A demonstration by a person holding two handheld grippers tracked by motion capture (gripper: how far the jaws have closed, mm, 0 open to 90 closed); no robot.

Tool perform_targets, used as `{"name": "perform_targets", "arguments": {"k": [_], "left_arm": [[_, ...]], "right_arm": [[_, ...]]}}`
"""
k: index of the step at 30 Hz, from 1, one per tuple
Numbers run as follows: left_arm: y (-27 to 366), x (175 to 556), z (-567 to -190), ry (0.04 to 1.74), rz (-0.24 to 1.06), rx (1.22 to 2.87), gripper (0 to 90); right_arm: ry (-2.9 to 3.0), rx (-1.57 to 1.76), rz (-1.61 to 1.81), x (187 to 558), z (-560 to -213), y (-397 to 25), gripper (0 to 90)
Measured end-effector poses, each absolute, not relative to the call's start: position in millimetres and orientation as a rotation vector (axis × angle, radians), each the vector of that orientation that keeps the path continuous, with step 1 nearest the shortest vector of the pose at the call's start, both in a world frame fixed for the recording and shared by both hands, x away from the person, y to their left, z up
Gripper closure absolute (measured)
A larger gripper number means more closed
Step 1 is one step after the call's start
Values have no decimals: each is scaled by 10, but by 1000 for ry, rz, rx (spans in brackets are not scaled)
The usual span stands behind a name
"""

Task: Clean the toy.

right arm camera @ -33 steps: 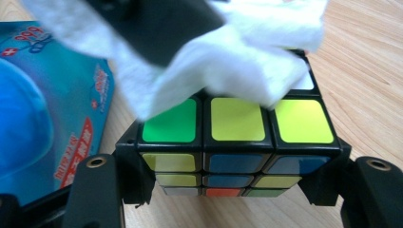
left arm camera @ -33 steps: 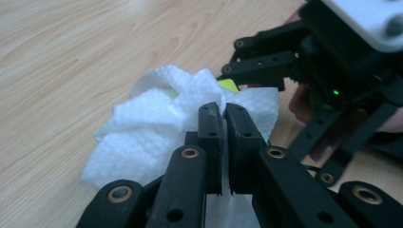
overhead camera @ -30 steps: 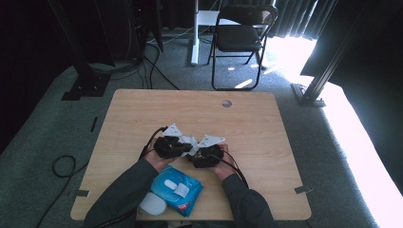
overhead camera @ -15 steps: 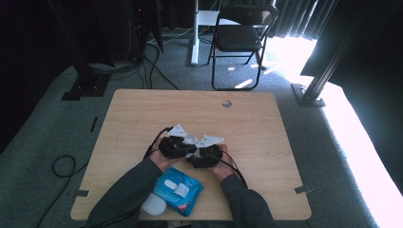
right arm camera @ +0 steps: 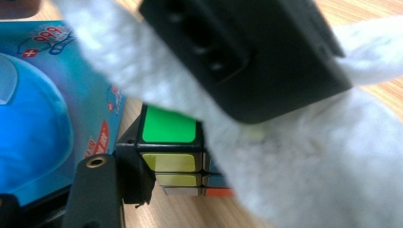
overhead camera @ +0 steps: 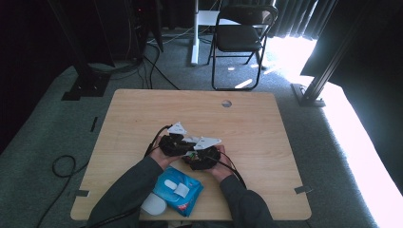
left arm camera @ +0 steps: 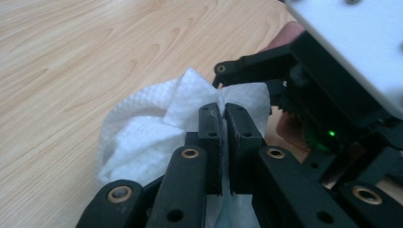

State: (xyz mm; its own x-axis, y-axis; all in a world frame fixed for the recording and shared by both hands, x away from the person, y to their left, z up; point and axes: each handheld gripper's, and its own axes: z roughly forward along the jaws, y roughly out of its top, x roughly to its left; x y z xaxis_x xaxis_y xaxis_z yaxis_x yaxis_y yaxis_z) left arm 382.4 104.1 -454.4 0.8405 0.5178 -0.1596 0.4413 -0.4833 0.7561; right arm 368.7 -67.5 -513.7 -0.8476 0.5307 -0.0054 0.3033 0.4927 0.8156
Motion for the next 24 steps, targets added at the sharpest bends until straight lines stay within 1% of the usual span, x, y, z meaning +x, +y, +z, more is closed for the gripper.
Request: {"name": "perform_targets", "arguments": {"k": [6, 13, 24], "left_arm": [[1081, 3852, -4548, 719, 119, 2137, 859], [1161, 3883, -4528, 758, 160, 2126, 859], [1228, 3863, -4509, 772, 192, 2125, 859]], "right_arm": [[2489, 696, 1278, 3676, -5140, -660, 342], [2487, 682, 1282, 3679, -5133, -672, 342], [2474, 707, 1279, 3699, -5126, -726, 341]]}}
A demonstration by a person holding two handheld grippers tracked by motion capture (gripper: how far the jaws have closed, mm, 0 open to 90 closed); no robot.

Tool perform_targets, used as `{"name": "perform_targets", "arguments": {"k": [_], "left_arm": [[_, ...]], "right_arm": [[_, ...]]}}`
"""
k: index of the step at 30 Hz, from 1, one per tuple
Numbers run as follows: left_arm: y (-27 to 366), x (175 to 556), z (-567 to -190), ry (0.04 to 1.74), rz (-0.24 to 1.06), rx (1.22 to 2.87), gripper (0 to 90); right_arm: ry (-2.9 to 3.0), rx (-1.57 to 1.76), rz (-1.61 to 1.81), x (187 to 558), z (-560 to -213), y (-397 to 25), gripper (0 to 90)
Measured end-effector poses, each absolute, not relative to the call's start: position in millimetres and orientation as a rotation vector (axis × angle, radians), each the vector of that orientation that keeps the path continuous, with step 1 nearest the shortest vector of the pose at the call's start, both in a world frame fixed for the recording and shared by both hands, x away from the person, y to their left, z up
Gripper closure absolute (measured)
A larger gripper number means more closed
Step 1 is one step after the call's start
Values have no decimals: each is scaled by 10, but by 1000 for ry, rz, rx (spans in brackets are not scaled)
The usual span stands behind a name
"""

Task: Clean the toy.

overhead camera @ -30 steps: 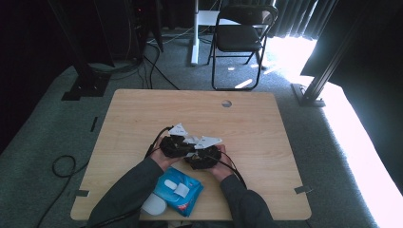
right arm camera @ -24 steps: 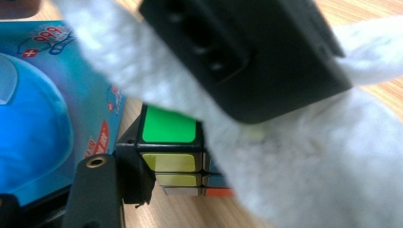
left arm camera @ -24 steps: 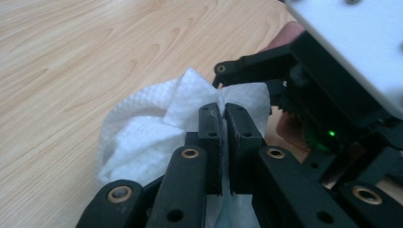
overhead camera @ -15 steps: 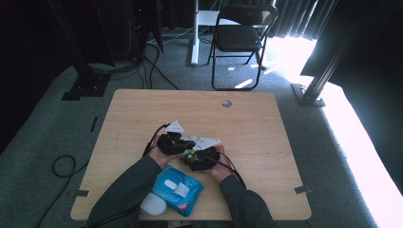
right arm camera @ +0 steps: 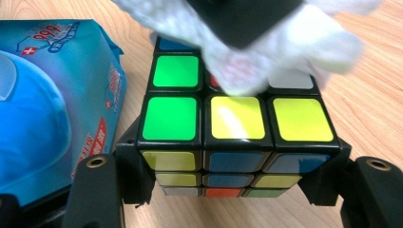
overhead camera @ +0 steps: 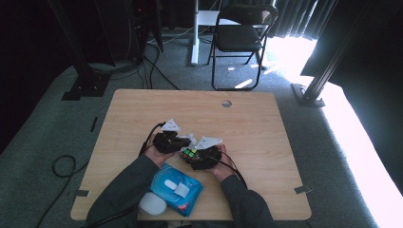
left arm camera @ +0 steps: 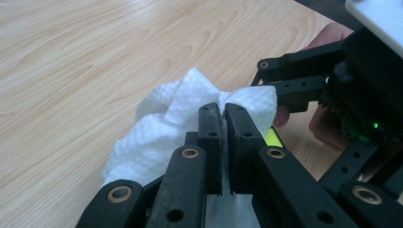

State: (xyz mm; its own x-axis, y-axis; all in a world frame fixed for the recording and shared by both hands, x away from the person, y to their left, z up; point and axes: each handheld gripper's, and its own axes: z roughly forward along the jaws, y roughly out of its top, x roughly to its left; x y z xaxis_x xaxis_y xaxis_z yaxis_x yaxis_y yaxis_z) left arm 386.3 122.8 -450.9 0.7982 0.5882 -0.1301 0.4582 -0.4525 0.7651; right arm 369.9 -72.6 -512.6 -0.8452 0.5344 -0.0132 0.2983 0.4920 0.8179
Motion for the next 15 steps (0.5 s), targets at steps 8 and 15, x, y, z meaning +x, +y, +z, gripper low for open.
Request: {"name": "perform_targets", "arguments": {"k": [8, 15], "left_arm": [[1345, 3874, -4494, 801, 208, 2114, 859], [1397, 3875, -4577, 827, 202, 2124, 861]], "right_arm": [[2457, 716, 1289, 3709, -5103, -767, 342], [2432, 715, 1336, 3708, -5054, -817, 342]]}}
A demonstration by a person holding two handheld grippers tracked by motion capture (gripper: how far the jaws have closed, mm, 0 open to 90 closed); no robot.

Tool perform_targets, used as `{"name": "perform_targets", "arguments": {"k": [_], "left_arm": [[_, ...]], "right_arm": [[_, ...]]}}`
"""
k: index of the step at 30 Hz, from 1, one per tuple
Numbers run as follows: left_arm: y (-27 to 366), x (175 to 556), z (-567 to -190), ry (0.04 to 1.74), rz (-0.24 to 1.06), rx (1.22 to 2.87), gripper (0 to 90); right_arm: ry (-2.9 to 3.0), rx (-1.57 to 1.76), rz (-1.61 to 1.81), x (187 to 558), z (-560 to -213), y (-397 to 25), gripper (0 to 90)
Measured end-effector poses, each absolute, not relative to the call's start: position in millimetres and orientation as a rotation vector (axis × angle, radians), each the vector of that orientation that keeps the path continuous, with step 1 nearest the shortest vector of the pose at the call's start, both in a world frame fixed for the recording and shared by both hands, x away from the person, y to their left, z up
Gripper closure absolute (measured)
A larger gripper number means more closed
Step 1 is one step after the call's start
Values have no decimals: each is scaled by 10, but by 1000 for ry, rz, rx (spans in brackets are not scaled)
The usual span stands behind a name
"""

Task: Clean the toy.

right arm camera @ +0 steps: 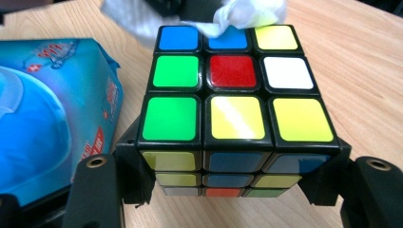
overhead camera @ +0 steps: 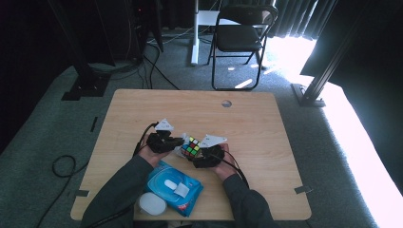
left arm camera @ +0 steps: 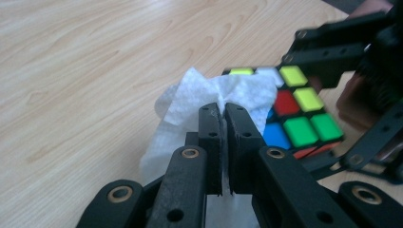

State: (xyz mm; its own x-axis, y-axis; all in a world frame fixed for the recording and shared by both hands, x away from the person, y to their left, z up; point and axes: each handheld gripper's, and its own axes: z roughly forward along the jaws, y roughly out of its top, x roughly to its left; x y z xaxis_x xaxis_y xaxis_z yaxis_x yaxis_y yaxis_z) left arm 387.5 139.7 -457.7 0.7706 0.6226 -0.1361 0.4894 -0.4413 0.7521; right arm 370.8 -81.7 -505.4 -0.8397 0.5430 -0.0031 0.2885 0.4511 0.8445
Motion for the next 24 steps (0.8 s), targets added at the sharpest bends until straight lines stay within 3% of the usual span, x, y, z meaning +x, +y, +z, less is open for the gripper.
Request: {"name": "perform_targets", "arguments": {"k": [24], "left_arm": [[1416, 3907, -4589, 810, 162, 2100, 862]], "right_arm": [[2444, 634, 1373, 3649, -5027, -786, 342]]}}
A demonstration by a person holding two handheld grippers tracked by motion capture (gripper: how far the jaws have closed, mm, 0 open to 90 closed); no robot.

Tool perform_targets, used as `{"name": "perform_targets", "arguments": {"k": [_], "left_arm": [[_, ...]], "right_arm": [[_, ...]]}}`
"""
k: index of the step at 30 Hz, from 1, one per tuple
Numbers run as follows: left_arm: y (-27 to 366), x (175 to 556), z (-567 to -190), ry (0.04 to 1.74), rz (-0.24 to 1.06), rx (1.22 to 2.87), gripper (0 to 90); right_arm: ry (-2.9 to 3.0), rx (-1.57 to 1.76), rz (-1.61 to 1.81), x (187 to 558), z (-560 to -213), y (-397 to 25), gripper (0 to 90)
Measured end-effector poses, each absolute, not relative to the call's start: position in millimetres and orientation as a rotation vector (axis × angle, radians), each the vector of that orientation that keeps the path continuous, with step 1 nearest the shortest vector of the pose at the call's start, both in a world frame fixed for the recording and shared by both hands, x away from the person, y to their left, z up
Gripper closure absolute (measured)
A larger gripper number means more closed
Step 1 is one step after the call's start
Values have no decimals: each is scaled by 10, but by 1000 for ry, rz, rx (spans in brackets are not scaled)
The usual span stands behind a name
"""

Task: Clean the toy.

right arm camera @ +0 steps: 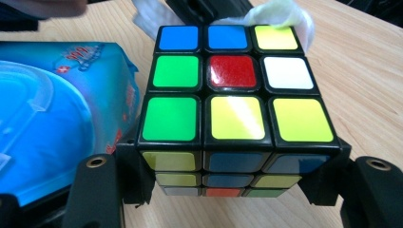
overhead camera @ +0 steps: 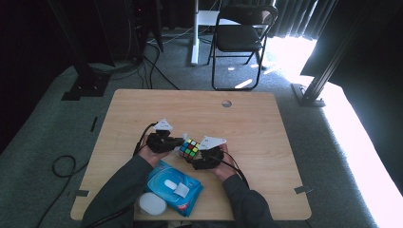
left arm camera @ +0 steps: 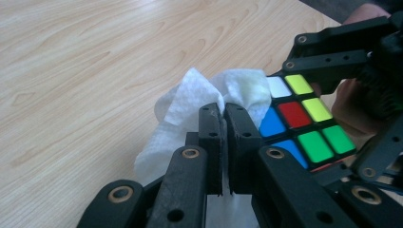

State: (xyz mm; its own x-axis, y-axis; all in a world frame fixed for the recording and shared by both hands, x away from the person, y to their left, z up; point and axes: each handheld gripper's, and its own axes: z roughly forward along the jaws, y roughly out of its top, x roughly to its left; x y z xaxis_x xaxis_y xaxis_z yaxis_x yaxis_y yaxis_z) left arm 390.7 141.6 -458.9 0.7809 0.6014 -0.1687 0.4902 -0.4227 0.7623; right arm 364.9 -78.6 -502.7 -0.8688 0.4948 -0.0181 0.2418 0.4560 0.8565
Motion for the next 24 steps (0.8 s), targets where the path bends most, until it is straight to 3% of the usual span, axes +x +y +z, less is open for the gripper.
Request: {"name": "perform_targets", "arguments": {"k": [24], "left_arm": [[1387, 3858, -4571, 801, 201, 2099, 864]], "right_arm": [[2455, 616, 1338, 3640, -5016, -785, 342]]}}
